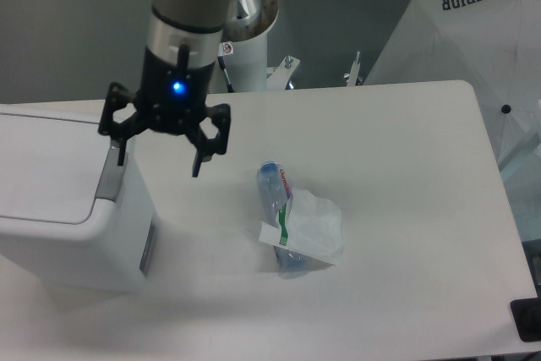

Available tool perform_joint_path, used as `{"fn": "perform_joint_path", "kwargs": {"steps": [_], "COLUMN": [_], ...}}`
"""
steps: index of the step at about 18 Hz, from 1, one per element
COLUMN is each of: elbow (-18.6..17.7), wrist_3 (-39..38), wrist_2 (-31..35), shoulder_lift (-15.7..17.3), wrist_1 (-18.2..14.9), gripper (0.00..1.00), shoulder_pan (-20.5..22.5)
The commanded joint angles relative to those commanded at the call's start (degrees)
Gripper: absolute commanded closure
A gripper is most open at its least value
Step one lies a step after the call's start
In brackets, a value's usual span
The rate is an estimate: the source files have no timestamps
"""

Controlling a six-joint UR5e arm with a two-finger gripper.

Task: Open the trash can
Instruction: 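Lower the gripper onto the lid edge of the white trash can, then push the gripper against the lid to flip it open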

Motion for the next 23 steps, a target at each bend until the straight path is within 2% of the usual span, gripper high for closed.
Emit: {"fn": "perform_joint_path", "kwargs": {"steps": [4,9,23], "elbow": [-1.50,-1.50,-1.76], "wrist_3": [0.35,0.35,0.44], "wrist_2": [1.05,2.02,2.29], "shoulder_lift": [-0.09,-1.23,-1.67], "wrist_1": [0.17,0.88,1.05], "gripper": [0.00,0.00,0.00], "shoulder_pan": [-0.53,-0.88,-0.88]}}
